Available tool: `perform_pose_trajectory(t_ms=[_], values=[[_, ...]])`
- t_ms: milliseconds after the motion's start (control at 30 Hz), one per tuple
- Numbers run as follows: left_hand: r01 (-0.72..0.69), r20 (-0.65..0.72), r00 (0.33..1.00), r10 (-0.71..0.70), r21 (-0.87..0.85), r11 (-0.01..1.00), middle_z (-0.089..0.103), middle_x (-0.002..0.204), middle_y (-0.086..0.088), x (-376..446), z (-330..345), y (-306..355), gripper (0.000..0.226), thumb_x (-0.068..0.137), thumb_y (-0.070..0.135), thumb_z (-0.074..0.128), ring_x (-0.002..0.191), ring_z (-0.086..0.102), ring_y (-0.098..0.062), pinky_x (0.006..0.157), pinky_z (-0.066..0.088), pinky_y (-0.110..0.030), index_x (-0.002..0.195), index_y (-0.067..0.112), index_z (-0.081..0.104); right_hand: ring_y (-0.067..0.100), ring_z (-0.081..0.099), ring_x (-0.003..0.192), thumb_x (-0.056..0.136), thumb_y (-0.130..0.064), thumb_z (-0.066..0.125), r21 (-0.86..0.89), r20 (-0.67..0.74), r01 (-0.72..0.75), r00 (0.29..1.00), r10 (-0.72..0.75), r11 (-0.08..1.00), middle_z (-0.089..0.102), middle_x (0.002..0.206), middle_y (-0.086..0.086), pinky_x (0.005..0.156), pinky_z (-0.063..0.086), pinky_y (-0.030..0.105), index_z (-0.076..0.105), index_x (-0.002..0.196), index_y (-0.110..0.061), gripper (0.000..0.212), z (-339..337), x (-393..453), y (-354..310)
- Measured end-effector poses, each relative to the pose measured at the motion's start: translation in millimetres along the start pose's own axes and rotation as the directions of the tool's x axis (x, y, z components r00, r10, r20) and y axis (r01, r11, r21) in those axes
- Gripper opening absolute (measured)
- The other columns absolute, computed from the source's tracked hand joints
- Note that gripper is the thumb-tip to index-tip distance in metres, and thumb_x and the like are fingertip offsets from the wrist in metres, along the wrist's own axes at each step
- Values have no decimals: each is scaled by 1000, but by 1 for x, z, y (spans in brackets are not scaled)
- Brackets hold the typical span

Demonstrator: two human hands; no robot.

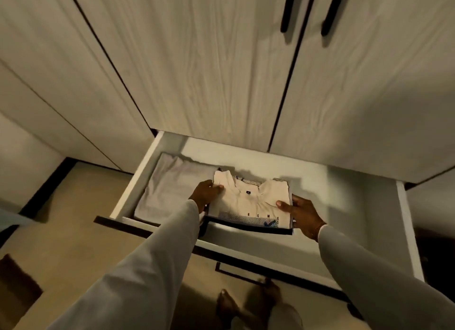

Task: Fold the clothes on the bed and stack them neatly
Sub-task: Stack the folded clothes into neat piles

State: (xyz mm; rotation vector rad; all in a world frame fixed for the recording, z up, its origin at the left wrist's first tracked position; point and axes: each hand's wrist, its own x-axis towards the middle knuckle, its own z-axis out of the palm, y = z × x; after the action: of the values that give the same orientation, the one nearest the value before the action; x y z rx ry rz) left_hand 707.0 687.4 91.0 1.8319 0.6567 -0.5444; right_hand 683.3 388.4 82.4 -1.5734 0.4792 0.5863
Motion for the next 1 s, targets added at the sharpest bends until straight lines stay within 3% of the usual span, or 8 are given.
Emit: perform_pose_trajectory(t_ms=[133, 267, 433, 600, 700, 767, 867, 1000], values=[[-17, 55, 998, 5, 215, 976, 59, 138, -20, 25, 23, -30, 63, 87, 46, 62, 122, 57, -38, 104, 48, -47, 134, 4, 59, 31, 73, 92, 90, -14, 75, 54, -64, -70, 995, 73, 996, 75, 106, 12, 69, 61, 44, 69, 120, -10, 31, 3, -1, 48], [-53, 97, 995, 9, 460, 886, 51, 144, -23, 33, 46, -57, 45, 106, 26, 47, 132, 49, -39, 108, 41, -39, 141, -1, 51, 32, 72, 94, 90, -12, 75, 81, -84, -160, 982, 167, 984, 74, 108, 12, 69, 61, 45, 67, 125, -11, 36, 14, 6, 89], [18, 97, 991, -95, 601, 799, 49, 148, -20, 75, 60, -115, 56, 101, 19, 47, 134, 48, -37, 110, 41, -42, 153, 4, 34, 36, 67, 103, 100, -8, 60, 111, -25, -268, 962, 272, 957, 68, 117, 13, 84, 57, 56, 54, 134, -27, 39, 23, 15, 118], [-32, 52, 999, -16, 792, 609, 50, 142, -26, 47, 61, -103, 42, 104, 9, 45, 130, 50, -41, 73, 39, -20, 144, -6, 40, 34, 61, 100, 104, 4, 40, 2, 8, -340, 940, 340, 940, 61, 121, 17, 80, 52, 61, 40, 131, -36, 48, 23, 23, 121], [-36, -2, 998, 70, 843, 536, 46, 144, -26, 49, 63, -114, 50, 105, 12, 38, 132, 49, -39, 101, 45, -37, 148, -11, 26, 31, 59, 101, 102, 6, 40, -60, -30, -364, 932, 362, 930, 53, 130, 17, 73, 53, 54, 36, 140, -32, 54, 23, 31, 129], [-68, 26, 994, 105, 905, 419, 45, 147, -26, 44, 63, -112, 54, 106, 13, 30, 133, 50, -36, 108, 42, -40, 151, -12, 16, 39, 55, 116, 101, 0, 48, -159, -58, -376, 927, 371, 913, 48, 139, 18, 83, 54, 57, 27, 151, -28, 62, 24, 36, 133], [-148, 107, 978, 179, 961, 234, 57, 136, -18, 32, 63, -111, 50, 106, 11, 29, 116, 65, -30, 93, 53, -39, 153, -5, 19, 41, 52, 124, 94, -22, 67, -645, -98, -245, 966, 240, 724, 45, 141, 21, 103, 49, 52, 12, 157, -19, 83, 24, 34, 131], [-288, 227, 908, 353, 949, 131, 59, 126, -18, 28, 66, -111, 70, 84, 22, 72, 103, 67, -31, 67, 61, -38, 141, 5, 35, 38, 28, 145, 84, -36, 79, -901, 52, 65, 998, -42, 428, 12, 164, 13, 110, 42, 54, 2, 161, -27, 108, 28, 30, 125]])
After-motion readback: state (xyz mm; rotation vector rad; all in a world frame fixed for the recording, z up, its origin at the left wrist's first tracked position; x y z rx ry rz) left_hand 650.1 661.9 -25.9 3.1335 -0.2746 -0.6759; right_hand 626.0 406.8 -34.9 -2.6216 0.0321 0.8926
